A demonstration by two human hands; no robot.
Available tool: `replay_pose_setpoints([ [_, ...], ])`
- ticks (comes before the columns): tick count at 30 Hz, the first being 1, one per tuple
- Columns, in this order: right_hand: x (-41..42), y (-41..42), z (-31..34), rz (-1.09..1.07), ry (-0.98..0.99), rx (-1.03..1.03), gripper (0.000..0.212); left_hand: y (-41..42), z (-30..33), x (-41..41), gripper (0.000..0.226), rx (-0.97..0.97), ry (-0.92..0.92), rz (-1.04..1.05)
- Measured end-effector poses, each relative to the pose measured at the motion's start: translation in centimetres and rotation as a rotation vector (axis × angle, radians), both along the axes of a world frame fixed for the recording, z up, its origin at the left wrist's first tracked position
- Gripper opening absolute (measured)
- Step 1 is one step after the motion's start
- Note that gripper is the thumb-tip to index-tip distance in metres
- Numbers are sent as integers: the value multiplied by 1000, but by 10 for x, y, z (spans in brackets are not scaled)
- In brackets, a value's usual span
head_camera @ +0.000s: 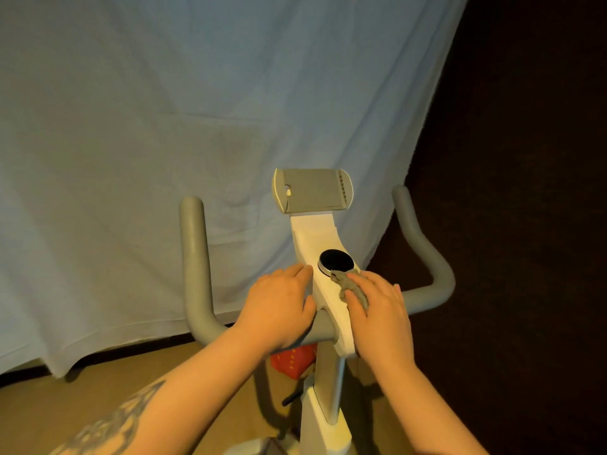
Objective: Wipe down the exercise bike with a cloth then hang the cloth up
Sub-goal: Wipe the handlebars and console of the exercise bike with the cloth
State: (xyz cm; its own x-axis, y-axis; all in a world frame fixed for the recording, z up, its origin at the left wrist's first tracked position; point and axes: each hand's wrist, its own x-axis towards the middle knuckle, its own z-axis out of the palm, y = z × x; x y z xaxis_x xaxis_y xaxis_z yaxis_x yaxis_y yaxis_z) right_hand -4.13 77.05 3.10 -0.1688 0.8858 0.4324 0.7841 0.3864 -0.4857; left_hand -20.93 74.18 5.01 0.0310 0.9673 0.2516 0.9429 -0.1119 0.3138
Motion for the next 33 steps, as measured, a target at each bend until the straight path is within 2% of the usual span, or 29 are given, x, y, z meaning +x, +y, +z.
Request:
replay_pose_setpoints([
  [2,-10,-12,-2,-13,-35,30,39,0,-1,-1,43,-10,6,-1],
  [4,-7,-30,-5,94,-96,44,44,2,-2,-1,39,-17,5,-9],
  [7,18,-16,2,268,-76,-87,39,5,-3,-1,34,-14,-13,-26],
  [8,22,-8,5,242,-15,-100,36,5,-4,-1,33,-13,-16,-29],
  [10,19,-10,1,58,120,-48,35,4,-5,-1,35,1,-20,-42],
  [12,1,-34,-12,-70,157,20,38,4,-7,-3,37,15,-39,-70],
  [16,-25,-55,-21,21,32,127,47,10,-10,-9,46,-7,-76,-139],
  [21,-51,-60,-23,-94,2,132,42,10,-13,-16,51,-41,-179,-231],
  [25,-51,-65,-22,-71,30,103,39,13,-12,-17,48,-2,-113,-270],
  [28,-31,-51,-9,49,-96,76,37,10,-12,-17,40,40,-74,-262],
  [29,-21,-49,-9,26,-87,80,36,9,-12,-19,40,48,-63,-272],
  [30,-13,-47,-12,-58,-13,89,35,7,-11,-20,41,54,-63,-283],
  [33,-20,-55,-20,-455,403,138,36,3,-9,-21,45,88,-65,-323],
])
